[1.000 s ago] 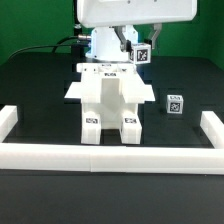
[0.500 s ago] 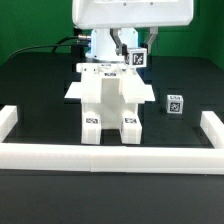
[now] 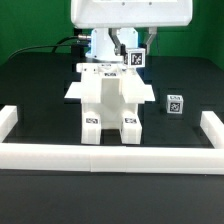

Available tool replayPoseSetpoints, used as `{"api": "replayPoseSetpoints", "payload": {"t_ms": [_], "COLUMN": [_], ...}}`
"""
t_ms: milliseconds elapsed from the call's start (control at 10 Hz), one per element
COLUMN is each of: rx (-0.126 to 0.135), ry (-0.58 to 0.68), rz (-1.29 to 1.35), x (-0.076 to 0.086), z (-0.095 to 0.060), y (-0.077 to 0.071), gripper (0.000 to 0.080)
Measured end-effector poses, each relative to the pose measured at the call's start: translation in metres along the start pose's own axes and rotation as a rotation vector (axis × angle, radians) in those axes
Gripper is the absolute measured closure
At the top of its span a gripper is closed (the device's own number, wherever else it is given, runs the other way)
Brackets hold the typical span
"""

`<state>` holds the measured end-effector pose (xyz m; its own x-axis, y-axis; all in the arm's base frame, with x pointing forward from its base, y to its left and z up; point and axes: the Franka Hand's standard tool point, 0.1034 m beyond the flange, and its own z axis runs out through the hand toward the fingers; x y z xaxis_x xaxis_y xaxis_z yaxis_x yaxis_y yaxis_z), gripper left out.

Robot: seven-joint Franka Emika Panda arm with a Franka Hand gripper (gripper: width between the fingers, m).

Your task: Assemble chair

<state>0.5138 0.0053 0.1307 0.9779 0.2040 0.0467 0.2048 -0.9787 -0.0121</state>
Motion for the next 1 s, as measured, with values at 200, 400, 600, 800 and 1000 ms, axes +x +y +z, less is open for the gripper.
{"api": "replayPoseSetpoints", "payload": {"t_ms": [200, 400, 600, 800, 1000], "rx": [-0.001, -0.006, -0.018, -0.027, -0.035], "ry": [0.004, -0.007, -0.029, -0.007, 0.023], "rz": [-0.008, -0.018, -0.037, -0.036, -0.033], "x": [0.001, 0.0, -0.003, -0.001, 0.0], "z": [0.0, 0.0, -0.002, 0.0, 0.0], "y": [0.001, 0.001, 0.01, 0.012, 0.01], "gripper": [0.0514, 0.0514, 0.0514, 0.0514, 0.0514]}}
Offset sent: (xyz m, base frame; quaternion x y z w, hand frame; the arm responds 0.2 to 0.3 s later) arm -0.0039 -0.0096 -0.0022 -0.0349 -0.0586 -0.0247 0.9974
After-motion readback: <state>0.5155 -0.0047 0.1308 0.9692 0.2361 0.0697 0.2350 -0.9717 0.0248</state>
